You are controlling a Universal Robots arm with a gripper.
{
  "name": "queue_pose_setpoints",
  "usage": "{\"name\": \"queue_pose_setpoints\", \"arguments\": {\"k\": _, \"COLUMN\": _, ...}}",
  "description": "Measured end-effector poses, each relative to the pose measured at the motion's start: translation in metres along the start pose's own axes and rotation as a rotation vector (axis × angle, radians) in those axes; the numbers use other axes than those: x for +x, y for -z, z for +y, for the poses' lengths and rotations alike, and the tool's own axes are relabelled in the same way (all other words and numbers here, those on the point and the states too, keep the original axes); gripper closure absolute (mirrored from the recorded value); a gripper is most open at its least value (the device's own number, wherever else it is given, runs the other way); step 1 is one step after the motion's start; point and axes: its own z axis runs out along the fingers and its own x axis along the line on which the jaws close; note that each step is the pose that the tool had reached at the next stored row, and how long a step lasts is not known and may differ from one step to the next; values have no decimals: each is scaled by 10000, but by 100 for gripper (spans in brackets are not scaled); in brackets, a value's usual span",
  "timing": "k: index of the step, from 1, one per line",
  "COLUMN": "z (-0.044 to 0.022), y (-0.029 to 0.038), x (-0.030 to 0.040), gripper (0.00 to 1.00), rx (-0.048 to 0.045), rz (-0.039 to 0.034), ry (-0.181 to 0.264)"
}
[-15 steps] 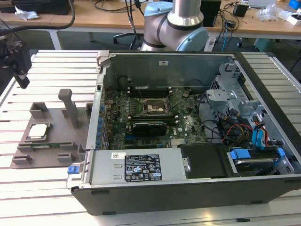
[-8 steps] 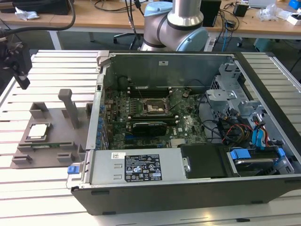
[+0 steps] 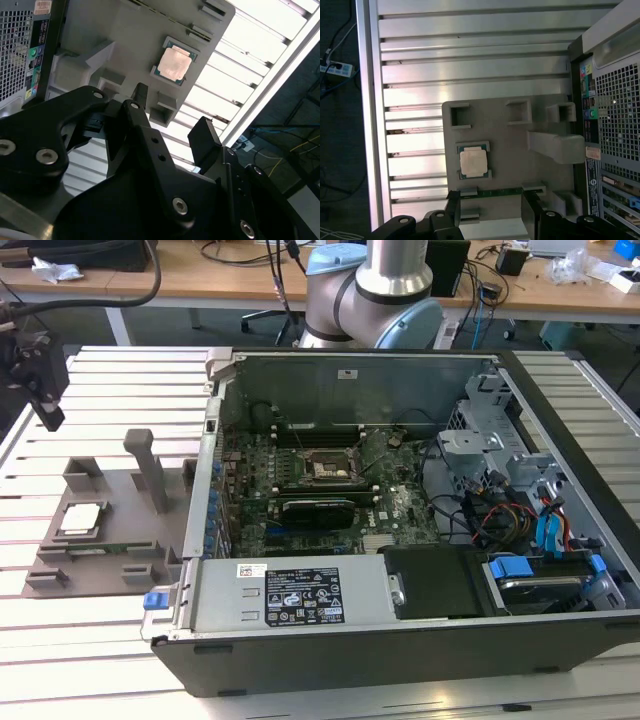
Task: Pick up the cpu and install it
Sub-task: 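Pick up the cpu and move it towards the insertion slot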
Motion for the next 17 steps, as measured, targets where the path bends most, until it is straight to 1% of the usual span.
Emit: {"name": "queue_pose_setpoints", "arguments": {"k": 17, "z": 0, "y": -50, "x": 1, "gripper": 40, "rx": 0, "rz": -1, "ry": 0}}
